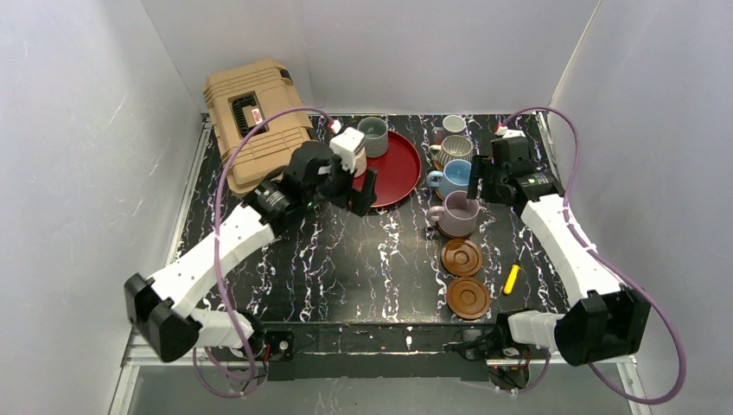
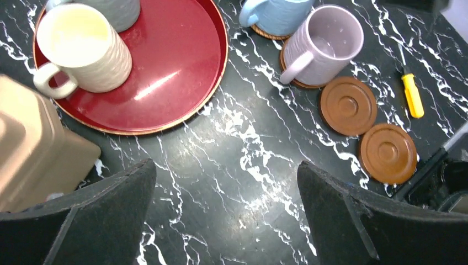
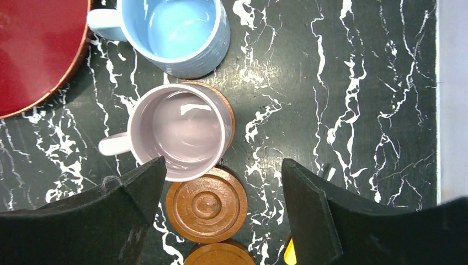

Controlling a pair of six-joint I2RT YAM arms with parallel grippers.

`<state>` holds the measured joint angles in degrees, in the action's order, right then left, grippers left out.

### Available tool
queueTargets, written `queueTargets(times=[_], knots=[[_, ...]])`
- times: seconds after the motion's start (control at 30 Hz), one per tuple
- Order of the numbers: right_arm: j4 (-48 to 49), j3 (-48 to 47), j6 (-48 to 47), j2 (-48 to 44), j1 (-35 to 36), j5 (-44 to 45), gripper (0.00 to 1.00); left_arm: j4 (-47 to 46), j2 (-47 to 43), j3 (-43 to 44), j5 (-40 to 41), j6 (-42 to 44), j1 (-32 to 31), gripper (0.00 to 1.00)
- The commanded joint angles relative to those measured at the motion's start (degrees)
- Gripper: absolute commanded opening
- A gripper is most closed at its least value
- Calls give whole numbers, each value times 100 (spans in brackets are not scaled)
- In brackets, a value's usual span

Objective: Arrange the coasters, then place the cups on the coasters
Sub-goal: Pick up the cup from the tray.

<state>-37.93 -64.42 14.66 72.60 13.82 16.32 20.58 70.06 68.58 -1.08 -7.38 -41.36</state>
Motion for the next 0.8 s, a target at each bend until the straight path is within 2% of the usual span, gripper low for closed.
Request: queueTargets(times=[0.0,0.1,0.23,0.37,0.53,0.7,0.77], knots=[[-299,-281,20,-452,-25,-73,86,588,899,966,236,151,76,98],[-321,-243,20,-665,-29,-207,87,664,1583,1556,203,179,180,98],[-152,-94,121,-952,-28,-684,86,1031,2531,2453,242,15,405,90],[7,67,258,-1194,-29,-1168,86,1017,3283,3022,116,-23,650,88],[173,267,357,-1500,-29,-1544,86,1256,4243,3954,108,269,948,84],[258,465,392,-1623,-30,-1914,86,1123,4872,4503,-499,861,1094,81],[268,521,381,-1663,-28,-1942,86,1279,5128,4822,-358,1070,1107,79]])
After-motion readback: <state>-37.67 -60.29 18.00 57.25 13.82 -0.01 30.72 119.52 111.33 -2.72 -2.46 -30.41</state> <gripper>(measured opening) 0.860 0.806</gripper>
